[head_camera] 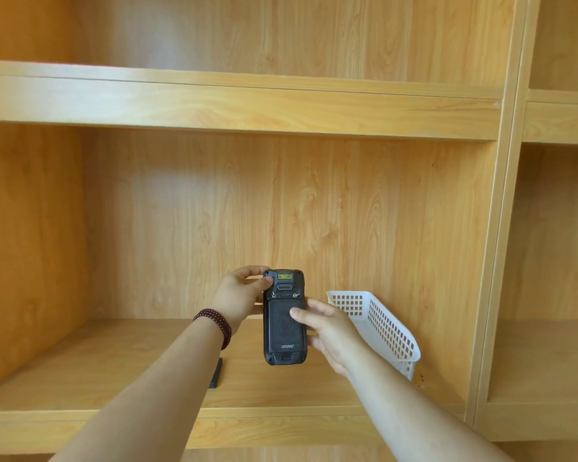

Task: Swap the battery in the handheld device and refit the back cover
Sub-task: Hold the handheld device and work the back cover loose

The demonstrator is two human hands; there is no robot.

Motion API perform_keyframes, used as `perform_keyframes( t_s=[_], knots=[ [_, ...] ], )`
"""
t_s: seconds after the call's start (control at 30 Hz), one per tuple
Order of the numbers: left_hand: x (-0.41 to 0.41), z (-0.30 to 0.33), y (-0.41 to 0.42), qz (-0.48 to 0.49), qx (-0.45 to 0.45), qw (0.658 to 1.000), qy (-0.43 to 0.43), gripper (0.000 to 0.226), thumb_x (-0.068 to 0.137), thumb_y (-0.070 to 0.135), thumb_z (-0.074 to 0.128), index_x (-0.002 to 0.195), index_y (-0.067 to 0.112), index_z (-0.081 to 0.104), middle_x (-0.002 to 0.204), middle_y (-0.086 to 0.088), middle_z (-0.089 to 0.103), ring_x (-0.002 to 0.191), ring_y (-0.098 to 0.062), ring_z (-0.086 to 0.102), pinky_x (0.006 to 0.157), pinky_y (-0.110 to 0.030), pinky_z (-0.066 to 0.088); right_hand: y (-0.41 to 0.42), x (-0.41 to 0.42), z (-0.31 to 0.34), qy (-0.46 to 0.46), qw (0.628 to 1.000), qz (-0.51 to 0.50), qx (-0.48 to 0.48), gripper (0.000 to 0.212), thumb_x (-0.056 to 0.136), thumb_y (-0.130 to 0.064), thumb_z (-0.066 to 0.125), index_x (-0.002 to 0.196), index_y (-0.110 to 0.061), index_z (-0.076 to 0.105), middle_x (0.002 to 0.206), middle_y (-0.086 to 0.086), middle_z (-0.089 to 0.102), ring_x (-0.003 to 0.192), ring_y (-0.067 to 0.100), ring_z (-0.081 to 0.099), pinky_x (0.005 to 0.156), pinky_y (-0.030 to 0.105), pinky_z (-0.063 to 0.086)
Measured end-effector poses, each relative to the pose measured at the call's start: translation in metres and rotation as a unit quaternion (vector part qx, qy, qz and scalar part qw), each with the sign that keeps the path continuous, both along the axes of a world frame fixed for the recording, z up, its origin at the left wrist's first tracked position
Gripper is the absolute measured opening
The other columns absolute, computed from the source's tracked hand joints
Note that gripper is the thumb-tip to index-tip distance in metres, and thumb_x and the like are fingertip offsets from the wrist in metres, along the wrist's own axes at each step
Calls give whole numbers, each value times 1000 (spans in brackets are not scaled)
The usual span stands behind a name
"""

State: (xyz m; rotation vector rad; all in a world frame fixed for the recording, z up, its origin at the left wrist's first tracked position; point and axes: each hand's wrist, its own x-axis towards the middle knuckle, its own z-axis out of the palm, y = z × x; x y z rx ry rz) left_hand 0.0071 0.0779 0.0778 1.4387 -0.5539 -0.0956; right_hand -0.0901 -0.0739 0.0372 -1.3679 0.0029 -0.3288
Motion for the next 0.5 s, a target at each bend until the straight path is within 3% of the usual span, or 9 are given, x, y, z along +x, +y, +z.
perform_keyframes(
  t_s=[0.07, 0.1, 0.2, 0.27, 0.37, 0.5],
  knots=[
    [2, -2, 0, 10, -8, 1000, 0, 13, 92, 9, 63, 105, 12, 66, 77, -3, 76, 62, -13, 70, 58, -31, 59, -5, 0, 10, -10, 995, -70, -76, 48, 85, -14, 74, 130, -20, 58, 120, 1, 67, 101, 14, 68, 79, 28, 56],
    [3, -3, 0, 12, -11, 1000, 0, 13, 92, 9, 63, 104, 12, 66, 75, -1, 76, 60, -12, 69, 57, -30, 59, -8, 1, 16, -24, 981, -120, -151, 40, 85, -17, 74, 122, -26, 62, 118, -3, 67, 97, 12, 67, 77, 24, 53],
    [5, -5, -1, 17, -8, 1000, -2, 14, 91, 9, 64, 104, 12, 66, 73, 1, 76, 58, -9, 69, 56, -28, 59, -16, 4, 28, -105, 904, -204, -360, 13, 84, -14, 73, 85, -27, 72, 104, -14, 65, 93, 10, 65, 80, 13, 44],
    [5, -5, -2, 15, -8, 1000, 0, 14, 91, 9, 64, 105, 12, 67, 74, 1, 77, 59, -9, 70, 56, -28, 58, -19, 7, 32, -129, 860, -207, -448, 11, 85, -10, 70, 82, -20, 74, 107, -14, 60, 100, 9, 60, 84, 7, 39],
    [5, -5, -3, 13, -9, 1000, 0, 15, 91, 9, 64, 105, 12, 66, 75, 0, 77, 60, -10, 70, 56, -28, 59, -21, 10, 33, -127, 824, -200, -514, 7, 87, -12, 68, 88, -16, 73, 115, -12, 55, 108, 15, 57, 91, 22, 44],
    [6, -5, -4, 9, 0, 1000, -5, 17, 92, 9, 63, 108, 11, 66, 82, -5, 77, 66, -14, 71, 60, -30, 59, -21, 9, 34, -137, 768, -204, -591, 5, 89, -17, 64, 86, -15, 68, 133, -8, 52, 120, 13, 50, 88, 20, 35]
  ],
)
